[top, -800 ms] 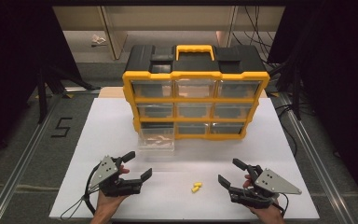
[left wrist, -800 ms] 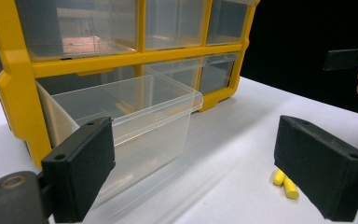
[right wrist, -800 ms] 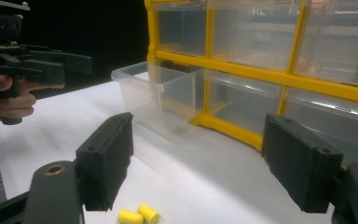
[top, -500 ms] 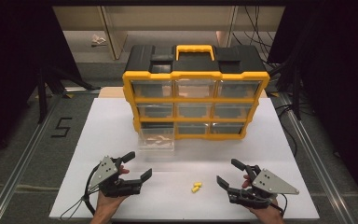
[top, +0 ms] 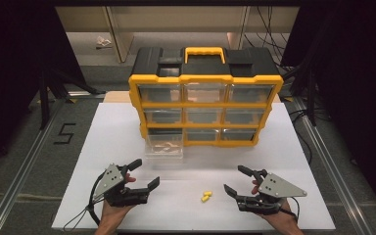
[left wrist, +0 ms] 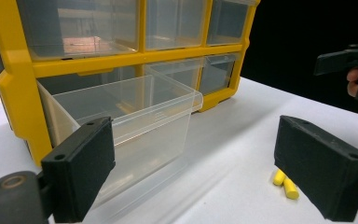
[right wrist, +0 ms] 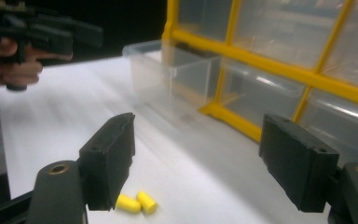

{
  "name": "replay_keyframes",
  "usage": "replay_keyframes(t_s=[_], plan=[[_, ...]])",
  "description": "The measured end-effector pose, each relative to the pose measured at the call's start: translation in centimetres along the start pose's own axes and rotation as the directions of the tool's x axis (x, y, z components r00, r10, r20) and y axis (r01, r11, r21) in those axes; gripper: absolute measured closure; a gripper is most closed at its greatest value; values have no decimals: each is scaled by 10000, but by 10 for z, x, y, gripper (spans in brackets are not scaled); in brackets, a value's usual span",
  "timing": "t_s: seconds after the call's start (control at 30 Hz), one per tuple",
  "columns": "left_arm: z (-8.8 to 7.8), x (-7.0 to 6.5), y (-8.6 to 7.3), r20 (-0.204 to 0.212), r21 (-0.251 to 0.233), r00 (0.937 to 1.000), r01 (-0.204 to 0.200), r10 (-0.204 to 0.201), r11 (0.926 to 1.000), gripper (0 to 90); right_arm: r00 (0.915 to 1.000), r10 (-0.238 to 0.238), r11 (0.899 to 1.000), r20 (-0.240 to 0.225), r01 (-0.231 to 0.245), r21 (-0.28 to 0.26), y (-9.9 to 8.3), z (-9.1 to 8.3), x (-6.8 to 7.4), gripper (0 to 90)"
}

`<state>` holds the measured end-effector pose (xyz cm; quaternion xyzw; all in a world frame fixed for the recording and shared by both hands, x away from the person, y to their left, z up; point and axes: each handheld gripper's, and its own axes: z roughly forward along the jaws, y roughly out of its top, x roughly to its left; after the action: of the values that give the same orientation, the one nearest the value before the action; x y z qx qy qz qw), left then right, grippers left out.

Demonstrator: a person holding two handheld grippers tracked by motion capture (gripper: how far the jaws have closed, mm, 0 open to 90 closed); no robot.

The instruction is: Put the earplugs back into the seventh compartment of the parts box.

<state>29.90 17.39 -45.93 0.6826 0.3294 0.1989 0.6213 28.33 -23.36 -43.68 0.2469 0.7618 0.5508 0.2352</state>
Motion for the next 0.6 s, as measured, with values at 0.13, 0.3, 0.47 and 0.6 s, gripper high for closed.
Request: replay_keyframes(t_s=[0.13,0.3,0.47,0.6], plan=[[1,0,0,14,57,10000,-43,43,10000,123,9997,-127,9970,-221,143,764,4,7,-6,278],[1,0,0,54,63,10000,-35,34,10000,123,9978,-398,9860,-521,477,1599,10,14,-10,279],[1,0,-1,149,76,9999,-61,60,10000,122,9952,-552,9741,-811,715,2146,14,22,-11,279],[1,-1,-1,146,92,9999,-69,67,9999,122,9915,-620,9577,-1144,914,2729,17,29,-12,280]])
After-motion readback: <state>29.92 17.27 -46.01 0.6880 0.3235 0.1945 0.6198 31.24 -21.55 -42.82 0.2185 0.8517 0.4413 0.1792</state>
